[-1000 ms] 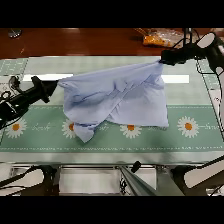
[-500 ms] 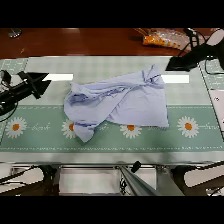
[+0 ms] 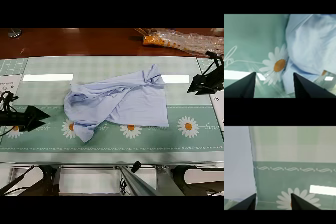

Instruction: Fold the shirts.

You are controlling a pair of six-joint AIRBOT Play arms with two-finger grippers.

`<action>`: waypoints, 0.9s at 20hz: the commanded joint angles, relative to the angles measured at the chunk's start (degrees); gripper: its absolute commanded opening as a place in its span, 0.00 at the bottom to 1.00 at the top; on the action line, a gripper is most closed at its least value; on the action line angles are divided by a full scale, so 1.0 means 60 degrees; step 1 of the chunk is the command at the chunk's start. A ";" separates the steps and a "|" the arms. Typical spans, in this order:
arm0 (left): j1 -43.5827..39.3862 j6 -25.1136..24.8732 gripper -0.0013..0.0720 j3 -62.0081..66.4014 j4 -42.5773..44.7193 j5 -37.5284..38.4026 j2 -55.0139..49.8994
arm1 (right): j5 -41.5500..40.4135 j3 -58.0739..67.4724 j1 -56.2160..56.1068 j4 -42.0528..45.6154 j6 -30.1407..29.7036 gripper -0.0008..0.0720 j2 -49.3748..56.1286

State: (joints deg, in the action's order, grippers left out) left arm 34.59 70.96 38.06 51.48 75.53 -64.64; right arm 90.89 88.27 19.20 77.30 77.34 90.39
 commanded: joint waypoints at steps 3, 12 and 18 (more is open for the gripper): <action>-0.1461 0.0040 0.76 -0.0984 -0.0273 -0.1545 0.0124 | -0.0441 -0.1421 0.0153 -0.0350 -0.0215 0.69 -0.0525; -0.3599 0.0040 0.76 -0.0991 -0.2441 -0.3464 -0.0867 | -0.0474 -0.1581 0.0157 -0.0379 -0.0331 0.69 -0.0619; -0.4200 0.0040 0.05 -0.0958 -0.3493 -0.4331 -0.2164 | -0.0146 -0.1654 0.0186 -0.0302 -0.0415 0.69 -0.0619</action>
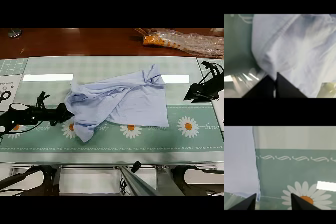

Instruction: Fold the shirts.

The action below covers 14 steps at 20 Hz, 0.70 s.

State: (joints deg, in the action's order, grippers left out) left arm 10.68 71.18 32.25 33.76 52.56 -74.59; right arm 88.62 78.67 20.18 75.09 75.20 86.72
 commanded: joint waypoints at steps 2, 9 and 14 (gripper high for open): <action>-0.0055 -0.0004 0.05 0.0015 -0.0525 -0.0481 -0.0470 | 0.0095 -0.0546 0.0135 0.0215 -0.0131 0.69 -0.0193; 0.0302 -0.1020 0.05 0.0011 -0.0521 0.0390 -0.0076 | -0.1450 -0.4521 0.2051 -0.3020 -0.1632 0.70 -0.1676; 0.0302 -0.1038 0.05 0.0011 -0.0528 0.0663 -0.0015 | -0.1778 -0.6273 0.1956 -0.3949 -0.2346 0.69 -0.1672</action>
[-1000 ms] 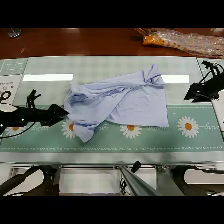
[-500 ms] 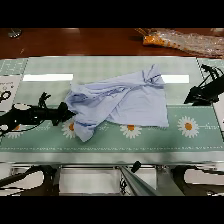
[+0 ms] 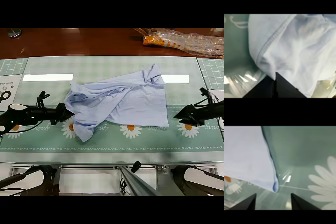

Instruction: Fold the shirts.

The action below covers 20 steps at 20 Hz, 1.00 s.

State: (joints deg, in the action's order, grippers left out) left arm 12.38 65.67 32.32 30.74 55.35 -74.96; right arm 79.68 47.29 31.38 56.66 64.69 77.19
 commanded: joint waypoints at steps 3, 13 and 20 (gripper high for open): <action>0.0018 -0.0120 0.05 0.0000 -0.0029 0.0211 0.0047 | -0.0943 -0.1843 0.0084 -0.1239 -0.0608 0.69 -0.0084; 0.0018 -0.0124 0.05 0.0066 -0.0058 0.0255 0.0058 | -0.3177 -0.2167 -0.2710 -0.2193 -0.0208 0.05 -0.0197; 0.0102 -0.0182 0.05 0.2758 -0.0058 0.1013 0.1497 | -0.3024 -0.0484 -0.2579 -0.2346 -0.0433 0.05 -0.3155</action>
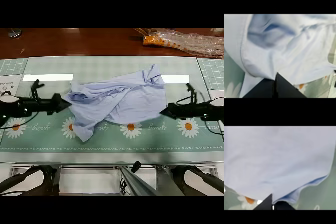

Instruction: Fold the shirts.

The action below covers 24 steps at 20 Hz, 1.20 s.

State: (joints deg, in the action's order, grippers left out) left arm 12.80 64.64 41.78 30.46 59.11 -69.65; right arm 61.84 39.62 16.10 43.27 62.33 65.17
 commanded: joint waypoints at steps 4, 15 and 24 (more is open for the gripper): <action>0.0073 0.0102 0.05 0.4000 -0.0058 0.0583 0.1803 | -0.0069 0.3337 -0.0033 -0.0084 0.0084 0.05 -0.2579; 0.0809 0.2295 0.04 1.2466 0.3242 -0.0036 0.3931 | -0.0725 1.1894 -0.0033 0.3657 0.1916 0.05 -0.2983; 0.0809 0.3610 0.04 1.2426 0.5289 0.5074 0.5115 | 0.3723 1.2877 -0.0033 0.4459 0.2980 0.05 -0.3009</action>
State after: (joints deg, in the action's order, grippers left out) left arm 17.58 83.79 116.11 57.54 76.79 -39.90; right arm 73.36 115.74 15.92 66.19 78.13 46.89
